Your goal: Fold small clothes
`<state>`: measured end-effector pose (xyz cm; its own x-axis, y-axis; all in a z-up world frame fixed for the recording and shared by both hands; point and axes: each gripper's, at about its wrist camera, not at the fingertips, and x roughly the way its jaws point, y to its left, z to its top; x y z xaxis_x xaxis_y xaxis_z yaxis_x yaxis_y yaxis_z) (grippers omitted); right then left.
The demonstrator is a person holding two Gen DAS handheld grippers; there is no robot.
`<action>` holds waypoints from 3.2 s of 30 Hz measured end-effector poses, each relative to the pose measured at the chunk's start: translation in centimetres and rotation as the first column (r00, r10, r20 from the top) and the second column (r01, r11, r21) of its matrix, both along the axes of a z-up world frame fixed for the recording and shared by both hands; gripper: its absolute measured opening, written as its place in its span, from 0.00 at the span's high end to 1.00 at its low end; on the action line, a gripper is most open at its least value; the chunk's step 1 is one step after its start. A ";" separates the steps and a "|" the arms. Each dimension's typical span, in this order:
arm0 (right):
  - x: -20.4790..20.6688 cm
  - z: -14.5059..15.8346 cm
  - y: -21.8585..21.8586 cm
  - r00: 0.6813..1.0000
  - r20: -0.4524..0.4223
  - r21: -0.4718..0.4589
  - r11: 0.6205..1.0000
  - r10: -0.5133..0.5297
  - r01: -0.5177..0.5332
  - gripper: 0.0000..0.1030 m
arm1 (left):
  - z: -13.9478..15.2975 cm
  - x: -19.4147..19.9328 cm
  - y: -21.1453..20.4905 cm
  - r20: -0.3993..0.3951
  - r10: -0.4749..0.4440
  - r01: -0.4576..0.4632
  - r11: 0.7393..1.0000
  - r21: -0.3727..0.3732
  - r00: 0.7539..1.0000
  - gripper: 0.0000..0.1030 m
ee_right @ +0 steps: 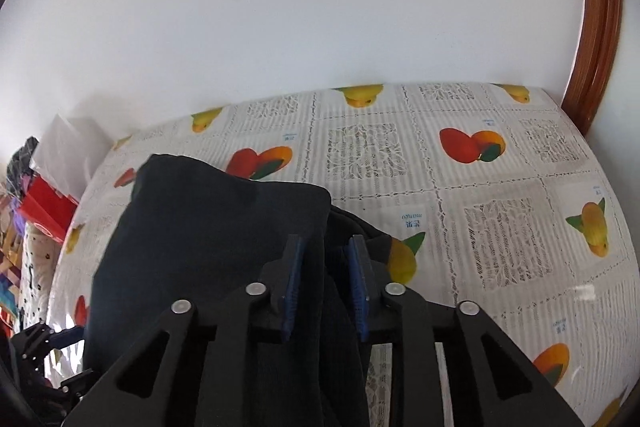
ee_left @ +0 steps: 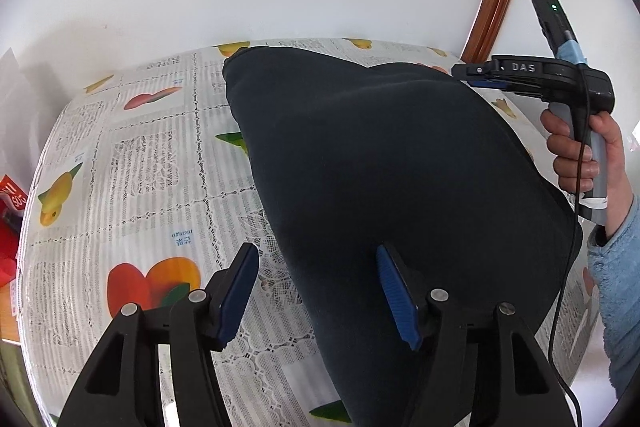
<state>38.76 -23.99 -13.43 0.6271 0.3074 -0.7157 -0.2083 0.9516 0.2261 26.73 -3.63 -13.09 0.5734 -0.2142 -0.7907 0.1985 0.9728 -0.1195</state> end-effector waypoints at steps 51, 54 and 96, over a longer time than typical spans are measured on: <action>-21.1 -6.2 -3.5 0.997 -0.024 0.015 0.997 -0.076 0.076 0.79 | -2.4 -9.5 -1.7 -0.075 -0.006 0.007 1.000 0.008 0.997 0.81; -19.7 -6.1 -1.8 0.997 -0.016 0.002 0.997 -0.082 0.082 0.83 | -2.6 -8.5 -0.3 -0.074 0.050 -0.049 0.999 0.011 0.996 0.83; -14.9 -7.4 -0.4 0.994 -0.061 0.051 0.994 -0.095 0.099 0.81 | -3.4 -4.2 1.7 -0.065 0.188 -0.189 0.982 -0.011 0.980 0.76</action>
